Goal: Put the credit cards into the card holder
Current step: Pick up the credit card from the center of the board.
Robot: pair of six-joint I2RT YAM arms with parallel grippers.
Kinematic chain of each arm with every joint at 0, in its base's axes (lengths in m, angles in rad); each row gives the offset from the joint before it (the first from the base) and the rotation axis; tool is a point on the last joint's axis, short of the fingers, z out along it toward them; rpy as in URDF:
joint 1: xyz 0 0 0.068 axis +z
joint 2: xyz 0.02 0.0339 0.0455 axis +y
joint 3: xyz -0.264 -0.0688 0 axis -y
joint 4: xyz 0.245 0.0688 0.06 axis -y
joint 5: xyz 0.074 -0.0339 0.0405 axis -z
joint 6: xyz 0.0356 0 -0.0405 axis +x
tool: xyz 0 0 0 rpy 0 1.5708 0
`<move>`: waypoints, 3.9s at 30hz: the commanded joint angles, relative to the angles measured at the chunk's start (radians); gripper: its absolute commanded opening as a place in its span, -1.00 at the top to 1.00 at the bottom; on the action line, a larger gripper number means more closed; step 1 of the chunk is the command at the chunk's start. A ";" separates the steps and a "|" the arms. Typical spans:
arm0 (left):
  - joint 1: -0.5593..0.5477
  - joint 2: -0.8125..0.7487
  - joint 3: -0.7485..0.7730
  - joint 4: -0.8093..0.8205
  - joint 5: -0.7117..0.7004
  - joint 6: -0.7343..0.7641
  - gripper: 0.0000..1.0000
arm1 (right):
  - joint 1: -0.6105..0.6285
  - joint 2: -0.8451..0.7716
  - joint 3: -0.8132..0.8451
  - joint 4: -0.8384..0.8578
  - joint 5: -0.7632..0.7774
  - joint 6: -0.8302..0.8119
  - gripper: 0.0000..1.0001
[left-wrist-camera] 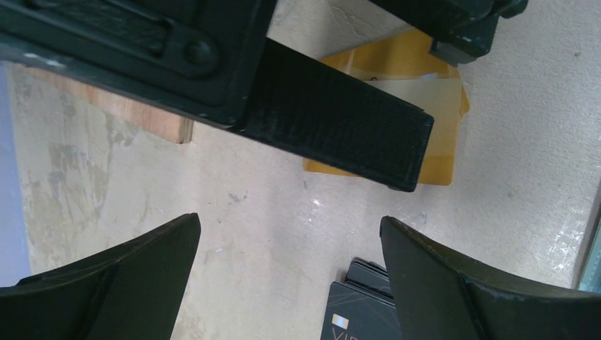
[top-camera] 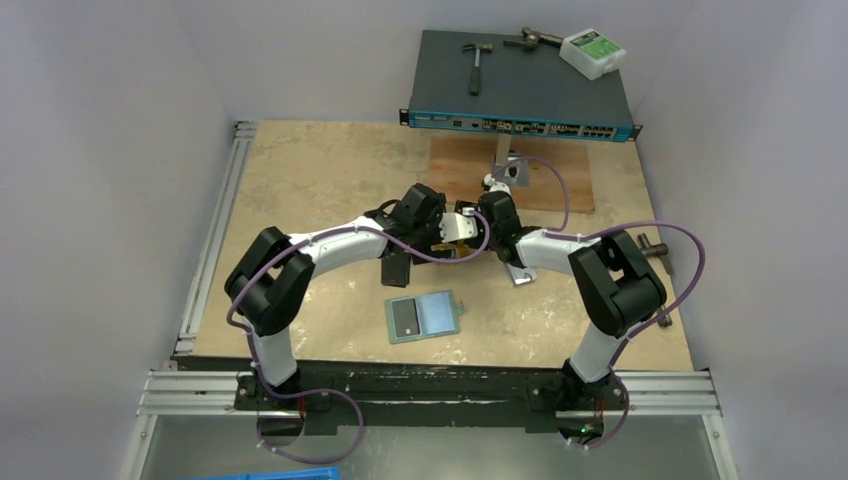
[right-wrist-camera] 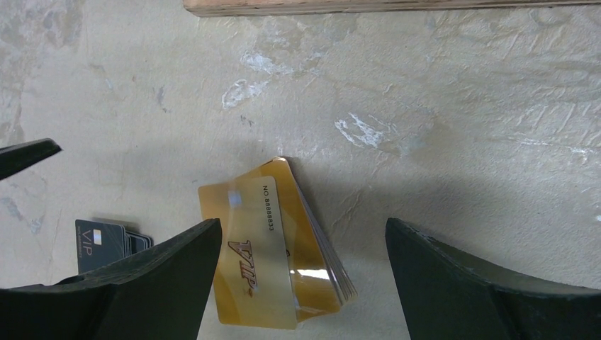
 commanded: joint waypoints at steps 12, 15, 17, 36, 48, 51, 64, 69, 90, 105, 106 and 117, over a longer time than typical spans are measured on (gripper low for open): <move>-0.009 0.012 0.039 0.008 0.022 -0.041 -1.00 | 0.000 -0.025 -0.026 -0.048 0.029 0.018 -0.71; -0.008 0.009 0.038 0.017 0.025 -0.045 -1.00 | 0.000 -0.030 -0.034 -0.043 0.032 0.018 -0.69; -0.003 0.008 0.036 0.022 0.038 -0.053 -1.00 | 0.000 -0.029 -0.043 -0.031 0.035 0.024 -0.68; 0.044 -0.029 -0.006 0.047 0.109 -0.051 -1.00 | 0.021 -0.075 -0.083 -0.029 0.144 0.013 -0.62; 0.090 -0.083 -0.091 0.148 0.153 -0.069 -1.00 | 0.085 -0.045 -0.078 -0.016 0.184 0.008 -0.58; 0.091 -0.083 -0.099 0.155 0.156 -0.059 -1.00 | 0.114 -0.010 -0.022 -0.062 0.232 -0.001 -0.58; 0.087 -0.063 -0.114 0.186 0.141 0.083 -1.00 | 0.129 0.085 0.033 -0.111 0.283 -0.035 -0.33; 0.060 -0.061 -0.180 0.303 0.152 0.165 -1.00 | 0.127 0.061 0.002 -0.094 0.245 -0.021 -0.33; 0.005 0.047 -0.580 1.019 0.284 0.643 -0.97 | 0.045 0.101 -0.005 -0.072 0.040 0.039 -0.20; -0.001 0.118 -0.606 1.146 0.322 0.676 -0.82 | 0.044 0.117 -0.029 -0.114 0.094 -0.011 0.11; -0.001 0.121 -0.608 1.157 0.320 0.676 -0.80 | 0.045 0.119 -0.031 -0.113 0.093 -0.012 0.13; 0.000 0.094 -0.612 1.196 0.289 0.619 -0.33 | 0.044 0.137 -0.032 -0.112 0.099 -0.016 0.17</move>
